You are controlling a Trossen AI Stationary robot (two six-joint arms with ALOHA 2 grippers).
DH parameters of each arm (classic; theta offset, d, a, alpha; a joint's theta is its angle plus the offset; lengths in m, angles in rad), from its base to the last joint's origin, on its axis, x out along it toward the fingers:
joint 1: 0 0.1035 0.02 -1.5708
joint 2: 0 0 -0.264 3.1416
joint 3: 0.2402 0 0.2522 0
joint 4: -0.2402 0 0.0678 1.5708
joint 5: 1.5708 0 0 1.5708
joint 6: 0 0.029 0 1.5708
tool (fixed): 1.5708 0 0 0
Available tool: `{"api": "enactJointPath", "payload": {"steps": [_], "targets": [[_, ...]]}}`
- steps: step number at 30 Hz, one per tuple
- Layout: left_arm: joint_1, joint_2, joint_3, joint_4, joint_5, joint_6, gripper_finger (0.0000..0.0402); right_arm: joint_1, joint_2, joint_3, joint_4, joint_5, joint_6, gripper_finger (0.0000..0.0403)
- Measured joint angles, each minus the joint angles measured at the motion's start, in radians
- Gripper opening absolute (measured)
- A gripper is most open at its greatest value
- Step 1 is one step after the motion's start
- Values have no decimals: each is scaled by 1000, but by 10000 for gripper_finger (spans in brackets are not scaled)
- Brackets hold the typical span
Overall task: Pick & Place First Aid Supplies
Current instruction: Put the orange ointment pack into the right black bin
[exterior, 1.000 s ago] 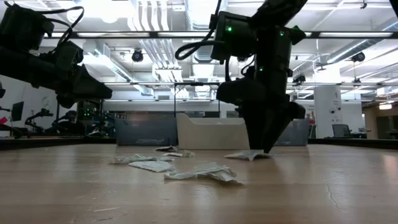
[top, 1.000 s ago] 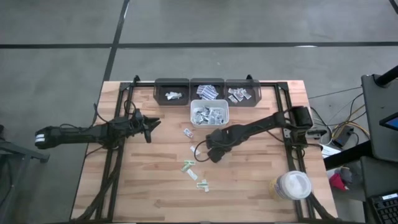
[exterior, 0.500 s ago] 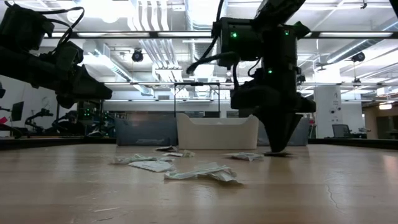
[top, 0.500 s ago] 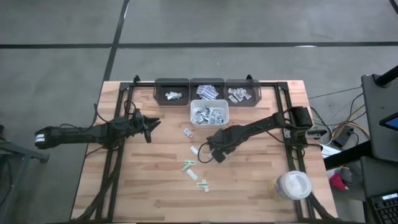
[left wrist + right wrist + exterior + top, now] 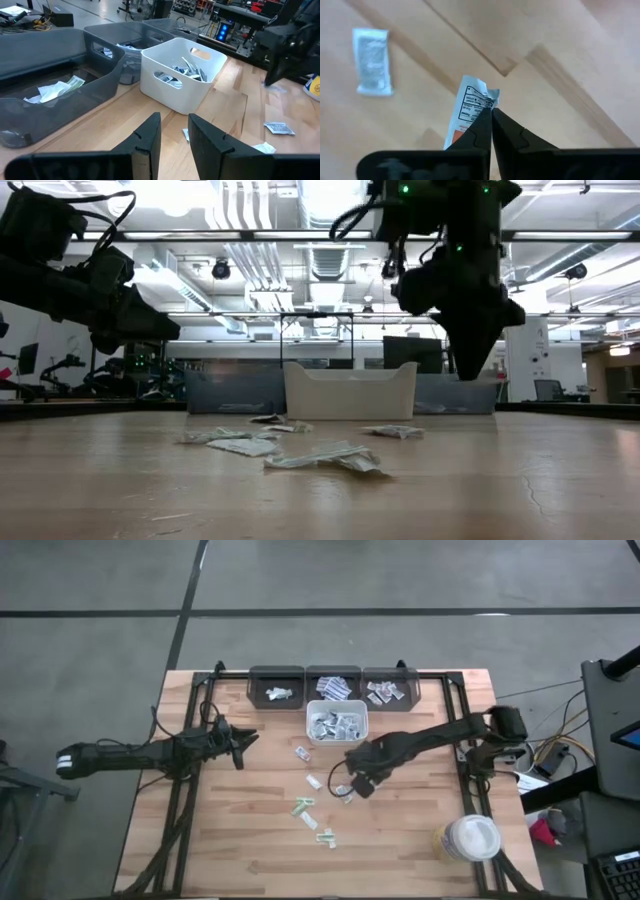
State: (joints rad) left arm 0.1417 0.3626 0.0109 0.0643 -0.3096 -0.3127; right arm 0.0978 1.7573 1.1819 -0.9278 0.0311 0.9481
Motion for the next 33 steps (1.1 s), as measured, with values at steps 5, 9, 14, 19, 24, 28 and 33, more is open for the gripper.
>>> {"api": "enactJointPath", "payload": {"steps": [5,9,14,19,24,28,33], "targets": [[0,0,0,0,0,1,94,1,-113,-14,35,-40,-129,8],[0,0,0,0,0,2,94,1,-196,-29,194,59,-198,8],[0,0,0,0,-1,2,94,-2,-283,-32,330,519,-141,8],[0,0,0,0,-6,4,94,-31,-337,-32,298,877,-3,8],[0,0,0,1,-8,4,94,-143,-357,-32,275,963,-49,8],[0,0,0,2,-16,3,94,-289,-351,-8,275,894,-267,8],[0,0,0,3,-34,3,94,-494,-308,55,273,674,-606,8]]}}
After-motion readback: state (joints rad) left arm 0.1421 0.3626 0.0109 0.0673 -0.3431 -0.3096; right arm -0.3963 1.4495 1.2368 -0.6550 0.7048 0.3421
